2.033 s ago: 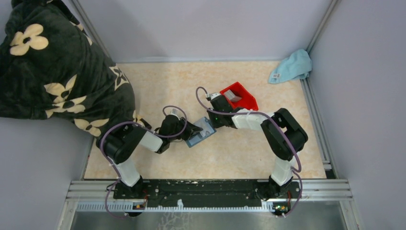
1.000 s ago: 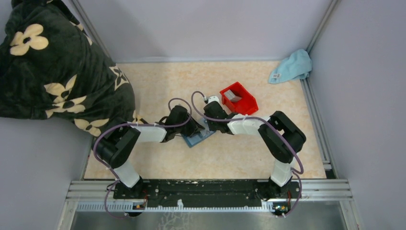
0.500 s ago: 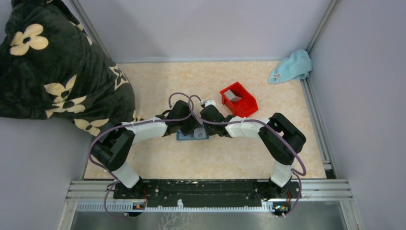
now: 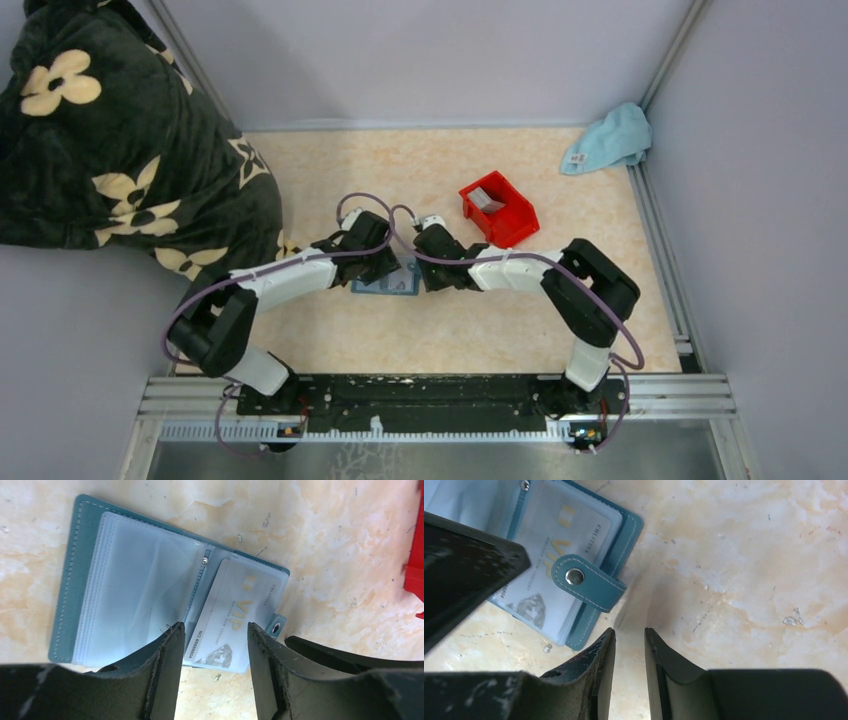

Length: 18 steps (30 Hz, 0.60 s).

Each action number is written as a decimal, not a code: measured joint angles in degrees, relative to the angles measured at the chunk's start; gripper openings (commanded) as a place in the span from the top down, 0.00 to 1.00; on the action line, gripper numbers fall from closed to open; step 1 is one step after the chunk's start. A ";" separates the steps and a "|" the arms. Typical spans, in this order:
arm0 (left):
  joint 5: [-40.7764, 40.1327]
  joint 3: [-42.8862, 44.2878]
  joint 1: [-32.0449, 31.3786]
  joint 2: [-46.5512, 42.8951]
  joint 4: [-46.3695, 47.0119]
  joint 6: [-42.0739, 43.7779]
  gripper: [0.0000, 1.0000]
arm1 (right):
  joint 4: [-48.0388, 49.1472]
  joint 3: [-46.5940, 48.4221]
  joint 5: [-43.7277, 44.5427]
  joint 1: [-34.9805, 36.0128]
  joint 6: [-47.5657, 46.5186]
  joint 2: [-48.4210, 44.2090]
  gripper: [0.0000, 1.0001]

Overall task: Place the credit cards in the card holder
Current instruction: Insert the credit card into the card holder, then pick up the credit card from the storage box, then adjust the card holder at the center of the board.

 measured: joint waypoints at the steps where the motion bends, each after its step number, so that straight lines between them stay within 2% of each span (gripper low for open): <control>1: -0.35 -0.28 0.00 -0.79 -0.09 0.07 0.44 | -0.48 0.00 0.00 0.00 0.02 -0.20 0.67; 8: -3.19 -3.58 0.00 -10.71 0.50 0.85 0.45 | -7.61 0.74 1.11 0.02 -1.44 -5.55 0.54; 12: -6.27 -3.61 0.00 -15.54 0.68 1.95 0.45 | -11.04 4.96 3.76 -0.07 -3.74 -9.70 0.46; 16: -9.53 -4.44 0.00 -17.86 0.55 2.80 0.45 | -13.03 10.69 5.51 -1.84 -7.04 -11.82 0.45; 18: -10.49 -5.44 0.00 -18.01 0.26 2.78 0.45 | -13.35 12.74 6.05 -3.85 -8.68 -12.17 0.41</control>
